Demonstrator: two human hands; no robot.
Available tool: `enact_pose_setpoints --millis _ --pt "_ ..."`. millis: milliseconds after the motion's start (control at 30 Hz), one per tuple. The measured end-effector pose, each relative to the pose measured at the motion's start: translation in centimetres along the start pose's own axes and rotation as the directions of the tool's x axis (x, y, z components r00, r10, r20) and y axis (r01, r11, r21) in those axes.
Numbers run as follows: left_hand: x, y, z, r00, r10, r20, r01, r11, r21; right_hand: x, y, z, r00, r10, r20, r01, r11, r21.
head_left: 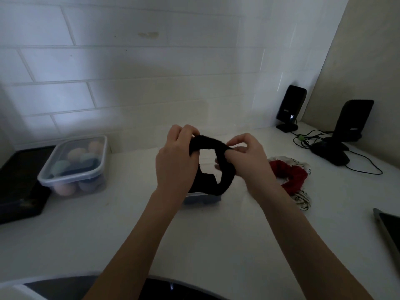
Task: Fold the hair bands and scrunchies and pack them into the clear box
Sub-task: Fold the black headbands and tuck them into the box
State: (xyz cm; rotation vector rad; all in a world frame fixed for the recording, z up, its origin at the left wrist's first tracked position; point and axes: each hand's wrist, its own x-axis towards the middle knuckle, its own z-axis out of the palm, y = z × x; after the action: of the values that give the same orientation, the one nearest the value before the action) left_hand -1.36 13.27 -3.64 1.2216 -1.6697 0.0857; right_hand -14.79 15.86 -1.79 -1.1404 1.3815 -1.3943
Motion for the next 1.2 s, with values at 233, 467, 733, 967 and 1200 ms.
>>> enact_pose_setpoints --millis 233,467,733,967,1200 --pt "0.3 0.5 0.0 0.823 -0.373 0.429 0.559 0.666 -0.494 -0.3 -0.6 -0.1 0.99 -0.057 0.13 0.043 0.993 0.106" --pt "0.5 0.2 0.1 0.818 -0.407 0.407 0.574 0.615 -0.54 -0.4 -1.0 -1.3 0.845 0.045 0.533 -0.215 0.941 0.263" --pt "0.4 0.4 0.2 0.855 -0.324 0.405 0.506 0.69 -0.518 0.2 -0.6 -1.2 0.946 -0.034 0.322 -0.007 0.992 0.124" --pt "0.9 1.3 0.0 0.72 -0.27 0.64 0.685 0.427 -0.59 0.2 0.1 -1.0 0.955 -0.025 0.296 -0.027 0.985 0.17" --pt "0.4 1.5 0.5 0.569 -0.137 0.811 0.784 0.389 -0.484 -0.1 0.0 -0.6 0.957 -0.101 0.272 0.038 0.973 0.227"
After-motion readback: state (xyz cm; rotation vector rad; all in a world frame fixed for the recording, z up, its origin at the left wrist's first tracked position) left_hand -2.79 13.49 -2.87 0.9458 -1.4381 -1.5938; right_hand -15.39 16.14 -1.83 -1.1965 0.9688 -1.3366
